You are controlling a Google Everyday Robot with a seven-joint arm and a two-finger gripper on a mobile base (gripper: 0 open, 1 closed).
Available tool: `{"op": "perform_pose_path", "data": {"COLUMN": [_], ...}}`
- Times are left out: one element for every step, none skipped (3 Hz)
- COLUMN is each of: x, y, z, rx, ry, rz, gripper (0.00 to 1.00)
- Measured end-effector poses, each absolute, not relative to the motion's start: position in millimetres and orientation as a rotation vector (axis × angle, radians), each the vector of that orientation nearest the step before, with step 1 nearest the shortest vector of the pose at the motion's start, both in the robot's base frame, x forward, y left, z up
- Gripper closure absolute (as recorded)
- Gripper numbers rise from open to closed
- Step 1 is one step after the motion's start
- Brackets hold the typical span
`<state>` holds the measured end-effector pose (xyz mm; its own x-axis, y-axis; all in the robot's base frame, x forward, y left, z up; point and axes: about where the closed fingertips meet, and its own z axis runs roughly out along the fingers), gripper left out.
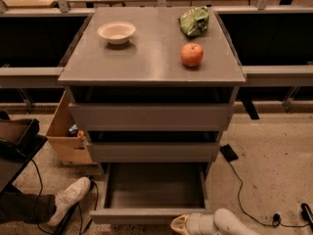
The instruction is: Close bottom drawer
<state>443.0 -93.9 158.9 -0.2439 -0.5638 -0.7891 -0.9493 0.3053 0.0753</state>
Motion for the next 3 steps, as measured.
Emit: {"op": "perform_pose_path", "data": {"x": [457.6, 484.7, 526.1], "y": [-96.1, -99.4, -101.2], "z": [158.4, 159.2, 159.6], "rx": [-1.341, -1.350, -1.389], "ry": [1.909, 1.897, 1.894], "rz": [0.734, 0.709, 0.673], "gripper": [1.00, 1.00, 1.00]}}
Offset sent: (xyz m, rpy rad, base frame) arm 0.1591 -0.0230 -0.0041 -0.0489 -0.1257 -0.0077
